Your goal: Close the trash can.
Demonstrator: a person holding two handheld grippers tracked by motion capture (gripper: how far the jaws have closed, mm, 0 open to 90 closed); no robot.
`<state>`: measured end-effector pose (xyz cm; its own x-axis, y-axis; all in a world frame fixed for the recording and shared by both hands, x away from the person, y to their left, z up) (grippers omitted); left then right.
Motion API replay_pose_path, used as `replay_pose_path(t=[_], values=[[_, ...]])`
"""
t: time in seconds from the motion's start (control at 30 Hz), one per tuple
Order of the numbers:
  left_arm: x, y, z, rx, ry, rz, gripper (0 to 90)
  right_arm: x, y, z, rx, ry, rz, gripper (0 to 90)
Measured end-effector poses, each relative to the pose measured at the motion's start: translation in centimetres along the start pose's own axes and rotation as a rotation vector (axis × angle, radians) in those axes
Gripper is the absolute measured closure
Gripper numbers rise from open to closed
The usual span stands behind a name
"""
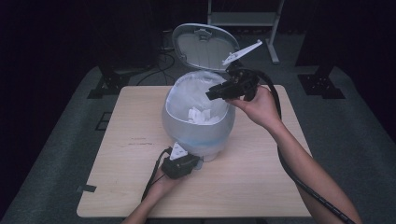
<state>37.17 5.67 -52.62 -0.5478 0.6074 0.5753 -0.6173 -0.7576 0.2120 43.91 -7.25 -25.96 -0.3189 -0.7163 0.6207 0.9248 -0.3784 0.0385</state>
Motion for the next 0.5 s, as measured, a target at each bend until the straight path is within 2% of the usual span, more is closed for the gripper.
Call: replay_pose_path(t=[0.5], values=[[0.0,0.0,0.0,-0.001,0.000,0.000,66.8,1.4,0.1,-1.3,-0.011,0.021,-0.011,69.6]])
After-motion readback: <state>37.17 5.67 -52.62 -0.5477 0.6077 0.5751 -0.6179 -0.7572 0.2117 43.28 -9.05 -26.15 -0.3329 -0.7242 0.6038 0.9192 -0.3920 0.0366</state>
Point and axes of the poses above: each handheld gripper's, and its own axes: x roughly backward along the jaws, z roughly out of its top, y roughly to its right, the point moved 8 cm from there along -x, roughly forward along the jaws, and after that the axes turned 11 degrees about x, right-handed, at the moved point
